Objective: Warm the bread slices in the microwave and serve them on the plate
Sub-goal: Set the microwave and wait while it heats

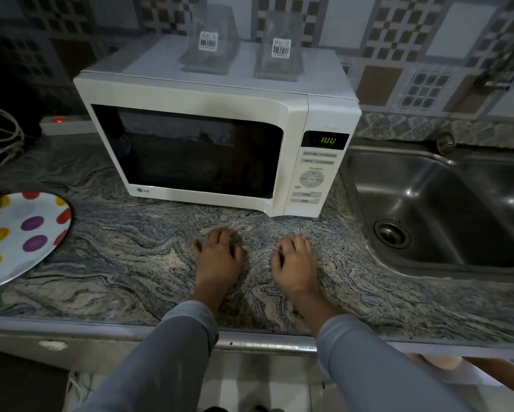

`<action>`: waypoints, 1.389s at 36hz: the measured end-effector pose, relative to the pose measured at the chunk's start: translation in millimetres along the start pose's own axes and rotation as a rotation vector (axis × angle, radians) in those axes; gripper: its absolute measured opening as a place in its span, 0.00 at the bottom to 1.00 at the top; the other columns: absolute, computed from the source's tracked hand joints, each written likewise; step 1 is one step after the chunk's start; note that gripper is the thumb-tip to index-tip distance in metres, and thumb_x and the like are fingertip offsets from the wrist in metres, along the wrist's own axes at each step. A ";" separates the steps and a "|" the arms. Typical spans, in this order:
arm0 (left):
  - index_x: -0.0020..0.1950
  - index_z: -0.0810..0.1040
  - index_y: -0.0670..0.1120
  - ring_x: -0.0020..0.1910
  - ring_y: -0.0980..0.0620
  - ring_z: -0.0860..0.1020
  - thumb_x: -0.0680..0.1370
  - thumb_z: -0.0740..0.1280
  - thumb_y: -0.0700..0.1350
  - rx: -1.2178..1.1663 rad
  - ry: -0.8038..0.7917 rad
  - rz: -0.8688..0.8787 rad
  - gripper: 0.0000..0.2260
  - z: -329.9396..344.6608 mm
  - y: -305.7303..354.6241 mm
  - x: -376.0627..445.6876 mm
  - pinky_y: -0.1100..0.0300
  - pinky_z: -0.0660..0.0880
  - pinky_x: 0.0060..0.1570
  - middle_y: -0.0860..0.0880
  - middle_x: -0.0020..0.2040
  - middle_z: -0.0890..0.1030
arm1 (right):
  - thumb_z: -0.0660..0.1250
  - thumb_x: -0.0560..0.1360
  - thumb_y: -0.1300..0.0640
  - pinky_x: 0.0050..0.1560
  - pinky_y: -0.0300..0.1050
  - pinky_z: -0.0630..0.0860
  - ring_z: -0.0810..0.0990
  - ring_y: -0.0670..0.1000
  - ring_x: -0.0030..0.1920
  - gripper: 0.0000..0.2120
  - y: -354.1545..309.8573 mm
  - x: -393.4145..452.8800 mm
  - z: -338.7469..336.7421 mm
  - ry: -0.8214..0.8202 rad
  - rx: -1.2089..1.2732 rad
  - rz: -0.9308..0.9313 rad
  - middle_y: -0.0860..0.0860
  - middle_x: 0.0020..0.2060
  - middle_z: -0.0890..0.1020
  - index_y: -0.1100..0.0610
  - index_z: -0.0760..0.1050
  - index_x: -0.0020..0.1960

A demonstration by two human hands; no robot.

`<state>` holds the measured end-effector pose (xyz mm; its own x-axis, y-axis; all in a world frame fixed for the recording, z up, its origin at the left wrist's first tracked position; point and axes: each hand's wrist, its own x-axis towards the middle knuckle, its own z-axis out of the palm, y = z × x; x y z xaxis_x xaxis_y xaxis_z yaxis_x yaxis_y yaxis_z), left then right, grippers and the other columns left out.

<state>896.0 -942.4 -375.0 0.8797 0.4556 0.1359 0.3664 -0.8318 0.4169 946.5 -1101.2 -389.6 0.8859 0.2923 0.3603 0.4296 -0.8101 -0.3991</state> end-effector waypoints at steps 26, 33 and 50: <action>0.67 0.70 0.48 0.69 0.47 0.67 0.78 0.59 0.49 -0.003 -0.009 -0.003 0.18 -2.3 1.0 -1.6 0.42 0.52 0.72 0.47 0.67 0.71 | 0.53 0.71 0.49 0.48 0.51 0.73 0.74 0.58 0.48 0.17 -2.3 -0.5 -3.1 -0.012 0.001 0.006 0.55 0.44 0.76 0.58 0.76 0.45; 0.67 0.70 0.49 0.68 0.47 0.67 0.78 0.59 0.49 -0.001 -0.011 -0.003 0.18 -2.2 0.6 -0.8 0.42 0.52 0.71 0.48 0.67 0.71 | 0.53 0.70 0.50 0.48 0.50 0.73 0.74 0.58 0.48 0.17 -2.6 -0.4 -3.7 -0.013 -0.002 0.004 0.56 0.45 0.76 0.58 0.77 0.45; 0.67 0.70 0.49 0.69 0.47 0.66 0.78 0.59 0.50 0.009 -0.007 -0.006 0.18 -0.3 -0.2 -0.9 0.42 0.52 0.71 0.48 0.67 0.70 | 0.55 0.70 0.50 0.45 0.47 0.73 0.74 0.56 0.46 0.16 -2.1 -1.2 -1.8 0.025 -0.017 0.001 0.54 0.42 0.76 0.58 0.77 0.44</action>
<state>895.0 -942.5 -375.0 0.8798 0.4580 0.1274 0.3740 -0.8322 0.4094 944.2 -1100.8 -387.6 0.8817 0.2788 0.3806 0.4252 -0.8191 -0.3851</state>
